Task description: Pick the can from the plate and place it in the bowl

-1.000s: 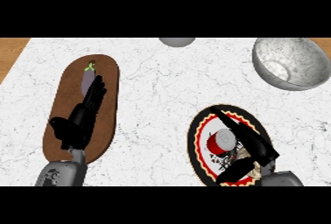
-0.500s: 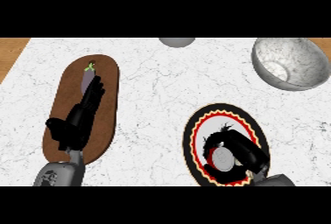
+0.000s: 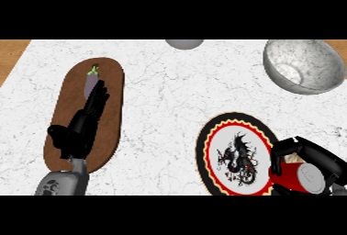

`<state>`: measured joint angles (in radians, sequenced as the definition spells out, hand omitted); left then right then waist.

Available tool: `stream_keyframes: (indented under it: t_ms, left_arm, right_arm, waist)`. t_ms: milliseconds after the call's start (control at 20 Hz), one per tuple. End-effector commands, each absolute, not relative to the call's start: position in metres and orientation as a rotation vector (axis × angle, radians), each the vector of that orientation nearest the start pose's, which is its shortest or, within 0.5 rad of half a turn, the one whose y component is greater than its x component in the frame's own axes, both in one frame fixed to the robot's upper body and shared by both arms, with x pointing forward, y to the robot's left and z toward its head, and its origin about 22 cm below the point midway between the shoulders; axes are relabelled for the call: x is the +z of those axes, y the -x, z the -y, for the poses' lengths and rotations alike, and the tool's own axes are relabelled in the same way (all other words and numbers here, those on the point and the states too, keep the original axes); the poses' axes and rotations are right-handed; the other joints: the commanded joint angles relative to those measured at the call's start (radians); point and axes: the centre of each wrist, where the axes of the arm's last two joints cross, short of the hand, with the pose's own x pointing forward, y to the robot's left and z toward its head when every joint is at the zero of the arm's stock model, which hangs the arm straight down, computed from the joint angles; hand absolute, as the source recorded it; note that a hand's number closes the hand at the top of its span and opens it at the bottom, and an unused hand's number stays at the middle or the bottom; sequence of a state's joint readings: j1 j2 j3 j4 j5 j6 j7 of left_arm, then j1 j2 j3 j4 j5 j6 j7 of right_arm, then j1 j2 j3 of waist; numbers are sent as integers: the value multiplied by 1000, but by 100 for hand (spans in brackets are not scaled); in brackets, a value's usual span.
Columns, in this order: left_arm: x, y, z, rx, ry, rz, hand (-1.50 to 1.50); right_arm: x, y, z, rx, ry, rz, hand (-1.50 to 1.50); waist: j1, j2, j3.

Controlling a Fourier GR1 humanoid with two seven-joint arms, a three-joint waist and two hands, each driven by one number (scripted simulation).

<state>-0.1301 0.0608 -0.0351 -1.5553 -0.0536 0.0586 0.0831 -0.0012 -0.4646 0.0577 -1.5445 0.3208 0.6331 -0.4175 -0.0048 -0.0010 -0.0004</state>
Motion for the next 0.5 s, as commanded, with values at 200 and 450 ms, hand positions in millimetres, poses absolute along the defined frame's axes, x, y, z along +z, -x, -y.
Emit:
stream_keyframes:
  t_ms: [200,450]
  left_arm:
    - [24,-277,-226,-98,-77,1586,0]
    - [21,-267,-217,-78,-80,1578,0]
  right_arm:
    - [75,-227,338,970,-320,1841,150]
    - [123,-214,349,912,-185,2050,150]
  waist:
    - [-16,-2,-1]
    - [-11,-4,-1]
